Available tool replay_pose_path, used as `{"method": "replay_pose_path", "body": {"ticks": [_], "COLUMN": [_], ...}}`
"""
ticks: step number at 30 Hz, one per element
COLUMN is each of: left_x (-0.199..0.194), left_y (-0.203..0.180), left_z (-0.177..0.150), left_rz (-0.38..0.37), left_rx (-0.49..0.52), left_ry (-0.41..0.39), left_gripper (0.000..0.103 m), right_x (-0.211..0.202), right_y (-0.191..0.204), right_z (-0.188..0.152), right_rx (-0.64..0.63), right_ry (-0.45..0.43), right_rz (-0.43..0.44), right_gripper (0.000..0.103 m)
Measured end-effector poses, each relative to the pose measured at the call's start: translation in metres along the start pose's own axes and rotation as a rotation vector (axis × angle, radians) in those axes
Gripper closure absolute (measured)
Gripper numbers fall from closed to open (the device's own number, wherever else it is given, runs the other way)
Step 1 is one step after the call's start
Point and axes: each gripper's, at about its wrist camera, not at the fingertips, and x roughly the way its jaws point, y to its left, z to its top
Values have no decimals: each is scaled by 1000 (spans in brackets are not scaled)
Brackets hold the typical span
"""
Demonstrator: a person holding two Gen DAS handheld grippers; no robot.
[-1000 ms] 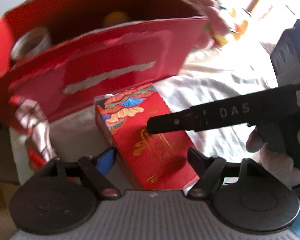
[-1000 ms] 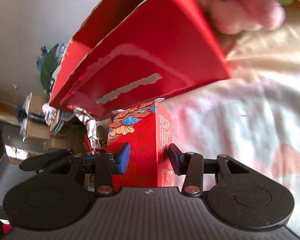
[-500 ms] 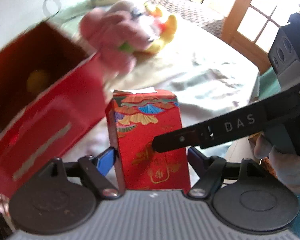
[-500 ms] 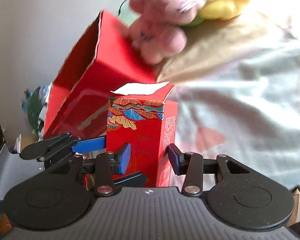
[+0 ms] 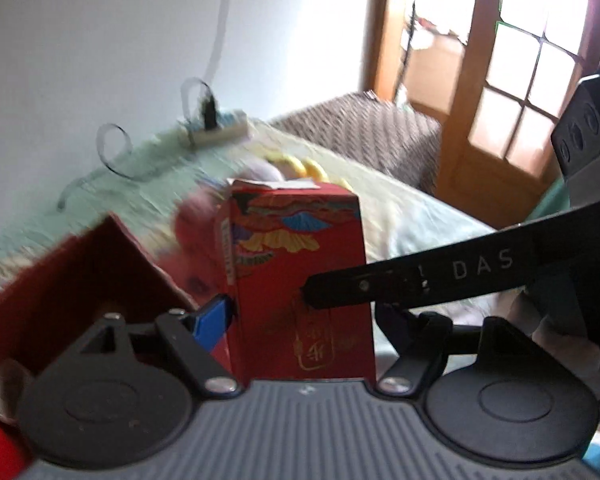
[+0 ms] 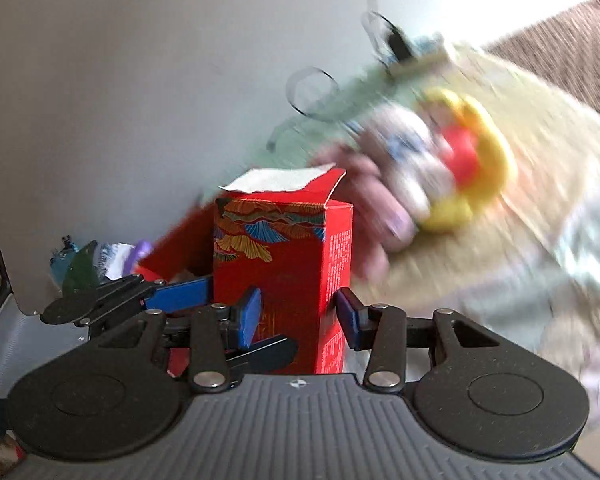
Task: Organize objects
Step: 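Carry the red gift box in the right tool over the red box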
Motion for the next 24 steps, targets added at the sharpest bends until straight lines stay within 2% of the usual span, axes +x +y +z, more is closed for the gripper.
{"method": "replay_pose_path", "body": {"ticks": [5, 9, 12, 19, 24], "left_x": [-28, -49, -60, -48, -22], "left_y": [34, 64, 87, 136, 162], "left_z": [13, 17, 12, -18, -40], "left_rz": [112, 206, 254, 317, 324], "left_rx": [-42, -84, -139, -265, -328], "left_ry": [-73, -96, -93, 19, 120], "left_gripper": [26, 26, 26, 26, 26], "right_x": [34, 67, 97, 170, 210], "right_y": [35, 59, 74, 98, 101], "right_z": [32, 54, 62, 46, 31], "right_rx": [-113, -142, -162, -239, -251], "right_ry": [-13, 19, 79, 242, 367], "right_rz": [92, 184, 234, 241, 205], "right_gripper": [58, 58, 58, 58, 58]}}
